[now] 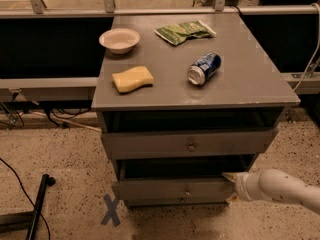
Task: Open middle drawer
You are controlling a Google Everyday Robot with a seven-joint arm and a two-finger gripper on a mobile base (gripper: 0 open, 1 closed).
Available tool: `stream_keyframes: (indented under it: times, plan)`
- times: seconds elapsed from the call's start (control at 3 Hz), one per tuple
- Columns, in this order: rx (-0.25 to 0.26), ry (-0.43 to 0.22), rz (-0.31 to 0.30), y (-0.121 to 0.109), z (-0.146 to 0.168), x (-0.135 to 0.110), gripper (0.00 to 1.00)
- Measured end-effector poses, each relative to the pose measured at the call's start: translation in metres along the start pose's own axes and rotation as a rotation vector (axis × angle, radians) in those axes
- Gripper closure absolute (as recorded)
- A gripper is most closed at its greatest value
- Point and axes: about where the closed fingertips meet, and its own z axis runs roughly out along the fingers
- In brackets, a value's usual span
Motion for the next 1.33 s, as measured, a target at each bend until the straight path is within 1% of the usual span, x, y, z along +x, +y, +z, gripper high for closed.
stream_keyframes:
  times: [0.33,0.67,1.0,1.33]
  plan:
    - [-0.019,-0.002,-0.001,0.015,-0.006,-0.005,0.17]
    - [-0.020,-0.004,-0.001,0.015,-0.005,-0.005,0.00]
    - [-0.026,-0.020,0.011,0.013,-0.001,-0.004,0.00]
    - [-0.066,-0.050,0.034,0.011,0.011,-0.002,0.14]
